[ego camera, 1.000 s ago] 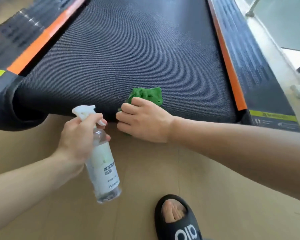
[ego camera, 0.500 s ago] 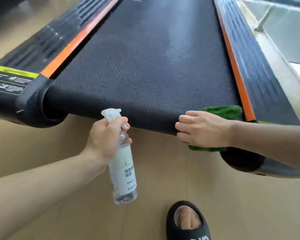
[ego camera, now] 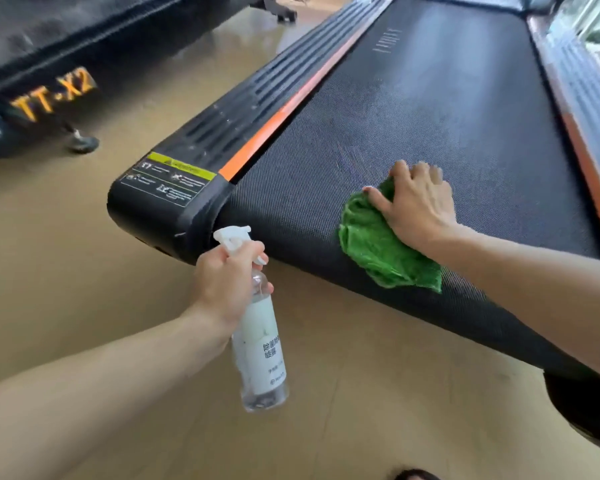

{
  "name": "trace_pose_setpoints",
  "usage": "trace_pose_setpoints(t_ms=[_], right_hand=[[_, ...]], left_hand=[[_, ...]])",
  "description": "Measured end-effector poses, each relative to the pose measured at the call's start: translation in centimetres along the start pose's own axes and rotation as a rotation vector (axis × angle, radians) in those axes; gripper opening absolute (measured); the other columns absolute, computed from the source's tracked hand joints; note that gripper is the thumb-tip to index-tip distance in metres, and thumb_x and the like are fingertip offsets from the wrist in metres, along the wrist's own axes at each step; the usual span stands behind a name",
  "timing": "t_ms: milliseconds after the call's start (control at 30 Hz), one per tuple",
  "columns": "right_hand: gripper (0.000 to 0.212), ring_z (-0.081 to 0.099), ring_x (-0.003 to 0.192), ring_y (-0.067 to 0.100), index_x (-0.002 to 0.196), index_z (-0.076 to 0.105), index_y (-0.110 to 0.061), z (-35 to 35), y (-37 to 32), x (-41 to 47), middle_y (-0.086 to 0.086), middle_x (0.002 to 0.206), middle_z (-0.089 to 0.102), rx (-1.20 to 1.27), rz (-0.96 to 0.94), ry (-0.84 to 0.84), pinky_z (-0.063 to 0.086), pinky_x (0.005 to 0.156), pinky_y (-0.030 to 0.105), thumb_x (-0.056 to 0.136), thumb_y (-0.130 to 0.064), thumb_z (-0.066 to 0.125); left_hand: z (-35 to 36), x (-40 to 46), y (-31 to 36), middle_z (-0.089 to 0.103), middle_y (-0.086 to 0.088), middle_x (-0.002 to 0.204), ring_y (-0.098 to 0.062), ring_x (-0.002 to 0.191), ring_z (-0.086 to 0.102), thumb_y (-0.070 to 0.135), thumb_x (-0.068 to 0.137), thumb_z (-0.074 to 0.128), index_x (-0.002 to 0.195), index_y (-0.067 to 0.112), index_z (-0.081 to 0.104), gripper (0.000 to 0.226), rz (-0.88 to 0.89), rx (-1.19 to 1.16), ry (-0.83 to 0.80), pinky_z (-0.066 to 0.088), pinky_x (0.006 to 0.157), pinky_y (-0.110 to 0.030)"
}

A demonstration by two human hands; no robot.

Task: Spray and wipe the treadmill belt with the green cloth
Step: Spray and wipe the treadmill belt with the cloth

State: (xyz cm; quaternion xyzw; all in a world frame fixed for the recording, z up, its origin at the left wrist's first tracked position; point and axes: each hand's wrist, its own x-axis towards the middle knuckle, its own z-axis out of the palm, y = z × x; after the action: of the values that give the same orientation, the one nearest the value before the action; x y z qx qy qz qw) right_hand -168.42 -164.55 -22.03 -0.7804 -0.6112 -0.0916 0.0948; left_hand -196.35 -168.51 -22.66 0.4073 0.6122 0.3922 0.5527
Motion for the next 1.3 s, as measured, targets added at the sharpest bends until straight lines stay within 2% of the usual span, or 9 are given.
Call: trace_pose_setpoints(t_ms=[100,267,433,533,733,867,1033,1233,1300], right_hand=[[0.073,0.037,0.126,0.038,0.144,0.037,-0.019,-0.1,0.3,-1.7,0.017,0.135,0.04,-0.049,-0.02,0.058,0.03,0.109,0.052,0.094,-0.072,0.031],[0.038,0.044,0.104,0.035,0.109,0.052,-0.012,0.0,-2.6,-6.2,0.013,0.115,0.045,-0.052,-0.172,0.11,0.038,0.095,0.048,0.101,-0.047,0.04],[0.027,0.039,0.097,0.03,0.105,0.045,-0.013,1.5,-2.9,-1.8,0.01,0.108,0.039,0.075,-0.247,0.026,0.035,0.092,0.048,0.102,-0.039,0.039],[0.028,0.037,0.094,0.027,0.1,0.042,-0.012,3.0,-3.6,4.1,0.009,0.104,0.038,0.126,-0.287,0.038,0.036,0.089,0.048,0.101,-0.04,0.038],[0.034,0.04,0.114,0.036,0.114,0.046,-0.008,5.1,-8.7,11.8,0.016,0.123,0.043,0.186,-0.017,-0.017,0.031,0.102,0.051,0.098,-0.037,0.036],[0.045,0.036,0.129,0.034,0.129,0.047,-0.005,3.5,-7.4,5.5,0.014,0.137,0.04,0.238,-0.327,-0.085,0.027,0.116,0.046,0.099,-0.038,0.039],[0.062,-0.015,0.151,0.009,0.159,0.004,-0.033,0.6,-5.3,0.6,-0.007,0.166,-0.01,0.059,-0.375,-0.293,-0.004,0.125,0.037,0.101,-0.055,0.01],[0.06,-0.014,0.152,0.014,0.156,-0.005,-0.043,3.0,-5.7,6.2,-0.003,0.166,-0.012,0.023,-0.183,-0.297,-0.009,0.124,0.038,0.098,-0.055,0.001],[0.059,-0.01,0.153,0.016,0.158,-0.003,-0.039,4.4,-5.6,11.3,0.001,0.167,-0.007,0.014,-0.136,-0.32,-0.007,0.124,0.038,0.1,-0.052,0.004]], left_hand=[[-0.3,0.6,0.5,0.052,-0.011,0.067,-0.019,0.048,0.06,0.014,0.095,0.064,0.071,0.008,0.062,0.024,0.013,-0.004,0.01,0.049,0.043,-0.019],[0.3,1.8,0.6,0.055,-0.002,0.057,-0.023,0.055,0.061,0.014,0.092,0.067,0.073,0.008,0.065,0.02,0.008,-0.034,0.007,0.054,0.05,-0.024],[1.2,2.2,0.8,0.059,0.001,0.055,-0.016,0.052,0.064,0.026,0.088,0.07,0.074,0.007,0.065,0.023,0.032,0.024,-0.035,0.059,0.074,-0.04],[1.9,2.5,1.6,0.062,0.0,0.054,-0.015,0.051,0.065,0.023,0.09,0.068,0.073,0.01,0.066,0.022,0.042,0.038,-0.025,0.055,0.07,-0.036],[2.2,4.6,5.2,0.06,0.002,0.053,-0.017,0.053,0.067,0.026,0.094,0.067,0.072,0.014,0.067,0.025,0.017,0.031,-0.052,0.053,0.059,-0.024],[1.3,5.3,8.5,0.059,0.007,0.05,-0.024,0.059,0.069,0.027,0.093,0.067,0.068,0.017,0.067,0.027,-0.022,0.073,-0.094,0.054,0.066,-0.031],[0.1,4.9,10.3,0.063,0.008,0.055,-0.037,0.08,0.075,0.039,0.083,0.067,0.071,0.02,0.069,0.022,-0.032,0.166,-0.124,0.061,0.082,-0.048],[-1.3,5.2,9.7,0.065,0.002,0.055,-0.019,0.063,0.071,0.031,0.09,0.066,0.077,0.008,0.065,0.027,-0.069,0.166,-0.151,0.052,0.066,-0.031],[-1.4,6.2,10.1,0.067,-0.002,0.06,-0.026,0.072,0.074,0.037,0.088,0.065,0.077,0.013,0.065,0.027,0.005,0.168,-0.201,0.057,0.074,-0.037]])
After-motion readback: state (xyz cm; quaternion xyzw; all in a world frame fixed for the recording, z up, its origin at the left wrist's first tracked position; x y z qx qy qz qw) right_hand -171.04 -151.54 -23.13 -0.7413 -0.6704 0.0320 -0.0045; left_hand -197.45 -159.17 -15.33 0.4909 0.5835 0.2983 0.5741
